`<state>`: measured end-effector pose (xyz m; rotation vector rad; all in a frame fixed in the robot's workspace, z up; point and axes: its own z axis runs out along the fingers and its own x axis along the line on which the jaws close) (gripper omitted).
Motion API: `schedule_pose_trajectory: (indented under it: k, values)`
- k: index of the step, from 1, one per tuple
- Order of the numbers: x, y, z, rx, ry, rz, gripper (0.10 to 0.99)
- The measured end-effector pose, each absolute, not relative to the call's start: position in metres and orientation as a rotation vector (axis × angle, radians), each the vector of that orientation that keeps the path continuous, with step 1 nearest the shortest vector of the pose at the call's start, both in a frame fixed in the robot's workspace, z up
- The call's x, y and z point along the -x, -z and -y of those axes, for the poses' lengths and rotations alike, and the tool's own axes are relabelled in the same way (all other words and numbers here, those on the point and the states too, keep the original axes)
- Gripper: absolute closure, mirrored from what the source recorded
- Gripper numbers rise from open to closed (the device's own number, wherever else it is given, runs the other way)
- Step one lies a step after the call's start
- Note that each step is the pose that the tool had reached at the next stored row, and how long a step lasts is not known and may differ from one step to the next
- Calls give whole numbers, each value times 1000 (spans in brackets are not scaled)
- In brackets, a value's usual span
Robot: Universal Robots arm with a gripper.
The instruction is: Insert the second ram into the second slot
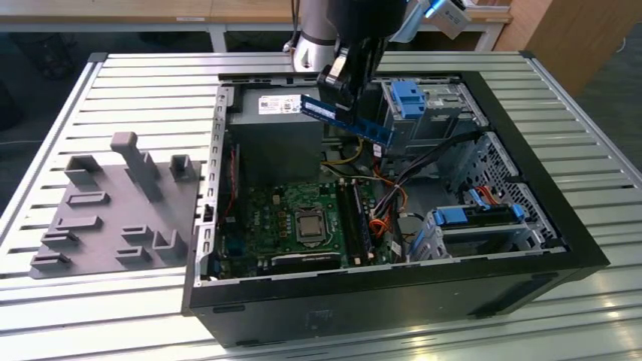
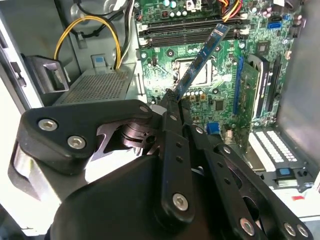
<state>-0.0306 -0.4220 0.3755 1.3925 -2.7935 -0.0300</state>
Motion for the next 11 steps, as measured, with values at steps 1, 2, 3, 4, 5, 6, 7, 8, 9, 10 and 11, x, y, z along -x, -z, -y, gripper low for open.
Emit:
schedule_pose_trajectory:
  k: [1, 2, 3, 4, 5, 6, 7, 8, 9, 10, 11]
  values:
    - [31, -376, 422, -1379, 30, 2800, 945]
    - [31, -375, 422, -1366, 30, 2807, 945]
    - [31, -375, 422, -1354, 29, 2812, 945]
    - [31, -375, 422, -1341, 29, 2818, 945]
    - [31, -375, 422, -1329, 28, 2824, 945]
    - [31, -375, 422, -1316, 28, 2830, 945]
    - [31, -375, 422, -1303, 27, 2836, 945]
    - [31, -375, 422, -1290, 27, 2842, 945]
    - [31, -375, 422, -1276, 27, 2848, 945]
    - [31, -375, 422, -1262, 27, 2854, 945]
    - [31, -375, 422, -1249, 26, 2860, 945]
